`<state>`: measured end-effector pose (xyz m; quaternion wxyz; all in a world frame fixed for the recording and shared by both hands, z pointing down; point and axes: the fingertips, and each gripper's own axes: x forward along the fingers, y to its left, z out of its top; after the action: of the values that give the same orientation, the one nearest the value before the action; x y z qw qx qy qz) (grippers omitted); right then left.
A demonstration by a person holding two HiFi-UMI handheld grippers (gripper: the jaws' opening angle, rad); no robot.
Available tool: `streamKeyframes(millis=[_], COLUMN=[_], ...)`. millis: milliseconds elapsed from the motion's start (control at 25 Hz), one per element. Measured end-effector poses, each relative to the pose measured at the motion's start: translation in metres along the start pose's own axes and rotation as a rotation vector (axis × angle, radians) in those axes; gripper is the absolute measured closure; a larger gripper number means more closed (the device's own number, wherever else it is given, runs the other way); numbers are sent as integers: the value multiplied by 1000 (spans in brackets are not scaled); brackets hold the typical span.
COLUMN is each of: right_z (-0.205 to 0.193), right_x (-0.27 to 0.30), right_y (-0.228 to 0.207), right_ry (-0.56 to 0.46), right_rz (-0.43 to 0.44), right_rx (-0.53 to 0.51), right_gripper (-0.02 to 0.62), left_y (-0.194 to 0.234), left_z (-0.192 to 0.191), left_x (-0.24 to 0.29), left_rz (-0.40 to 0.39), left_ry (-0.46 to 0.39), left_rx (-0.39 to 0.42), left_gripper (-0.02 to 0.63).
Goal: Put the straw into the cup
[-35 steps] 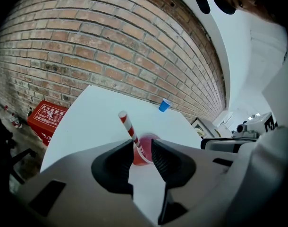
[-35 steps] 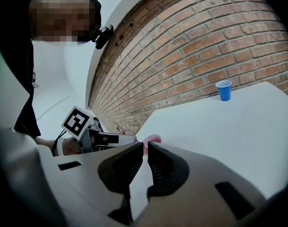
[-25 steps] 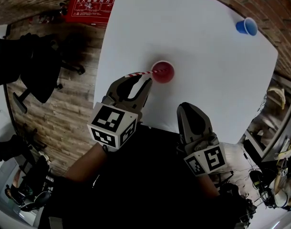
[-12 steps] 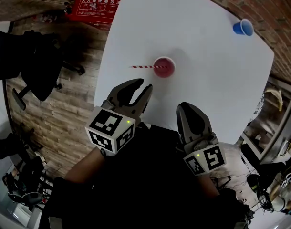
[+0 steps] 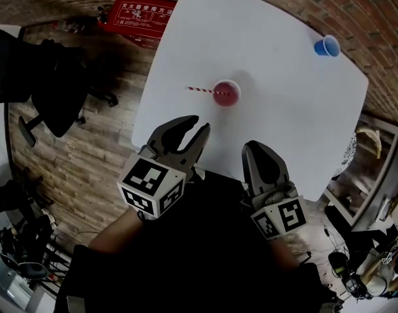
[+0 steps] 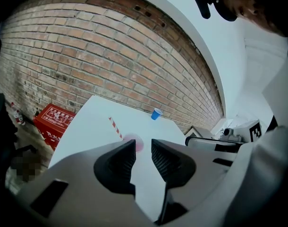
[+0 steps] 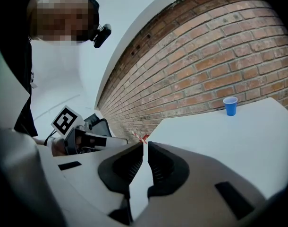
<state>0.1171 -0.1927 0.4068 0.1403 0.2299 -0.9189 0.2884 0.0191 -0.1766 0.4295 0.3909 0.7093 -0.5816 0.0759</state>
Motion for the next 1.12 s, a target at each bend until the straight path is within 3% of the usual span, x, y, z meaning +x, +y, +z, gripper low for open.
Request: streamKeyframes(millis=[1120], right_z=[23], right_x=[-20], right_y=[30], right_ry=[-37], right_rz=[41], right_rx=[-107], right_gripper=[543], left_y=[-1], left_z=[31], left_x=[-67], left_rz=[75], left_ry=[-161], left_rx=[36], left_gripper=[495])
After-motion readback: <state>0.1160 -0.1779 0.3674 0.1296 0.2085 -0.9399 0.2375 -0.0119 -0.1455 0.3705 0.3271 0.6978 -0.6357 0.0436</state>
